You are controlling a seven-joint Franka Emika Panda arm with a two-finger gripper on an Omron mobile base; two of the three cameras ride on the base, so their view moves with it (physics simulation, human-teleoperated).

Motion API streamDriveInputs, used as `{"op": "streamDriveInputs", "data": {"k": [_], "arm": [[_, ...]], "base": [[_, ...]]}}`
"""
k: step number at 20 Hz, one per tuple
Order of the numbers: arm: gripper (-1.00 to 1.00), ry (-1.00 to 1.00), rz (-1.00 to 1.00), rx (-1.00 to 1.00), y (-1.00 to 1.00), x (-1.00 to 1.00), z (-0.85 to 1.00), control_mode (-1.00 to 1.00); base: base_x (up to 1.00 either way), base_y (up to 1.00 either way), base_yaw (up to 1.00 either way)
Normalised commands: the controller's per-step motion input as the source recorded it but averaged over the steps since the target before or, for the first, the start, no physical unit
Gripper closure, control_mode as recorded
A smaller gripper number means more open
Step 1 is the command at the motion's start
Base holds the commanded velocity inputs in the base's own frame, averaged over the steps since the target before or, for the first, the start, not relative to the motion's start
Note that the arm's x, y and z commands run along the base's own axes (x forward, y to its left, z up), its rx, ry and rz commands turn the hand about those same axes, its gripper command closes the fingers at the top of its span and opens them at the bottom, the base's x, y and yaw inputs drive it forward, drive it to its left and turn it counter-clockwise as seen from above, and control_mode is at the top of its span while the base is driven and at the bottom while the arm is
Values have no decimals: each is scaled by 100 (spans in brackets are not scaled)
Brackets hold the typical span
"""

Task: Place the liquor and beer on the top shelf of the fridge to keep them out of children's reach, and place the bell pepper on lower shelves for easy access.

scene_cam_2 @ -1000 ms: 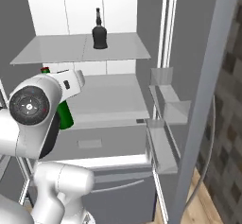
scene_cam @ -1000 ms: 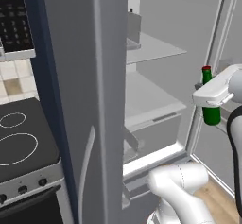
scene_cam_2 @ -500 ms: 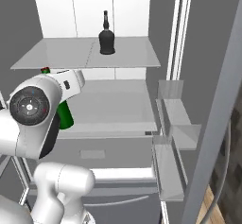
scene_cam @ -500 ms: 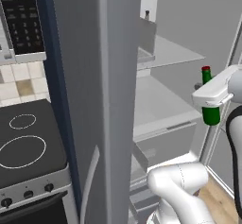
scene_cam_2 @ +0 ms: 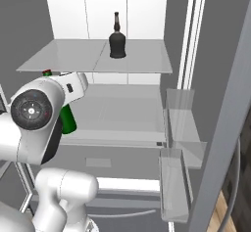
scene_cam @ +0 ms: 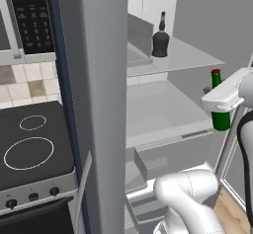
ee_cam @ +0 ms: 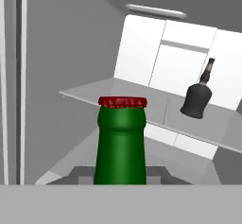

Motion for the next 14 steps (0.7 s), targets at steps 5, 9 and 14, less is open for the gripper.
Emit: {"op": "streamDriveInputs", "data": {"k": [5, 9, 14], "arm": [[100, -6, 0, 0, 1, 10, 0, -100], [100, -7, 0, 0, 0, 0, 6, -100], [100, -3, -1, 0, 0, 0, 29, -100]], "base": [[5, 1, 1], [0, 0, 0], [0, 0, 0]]}}
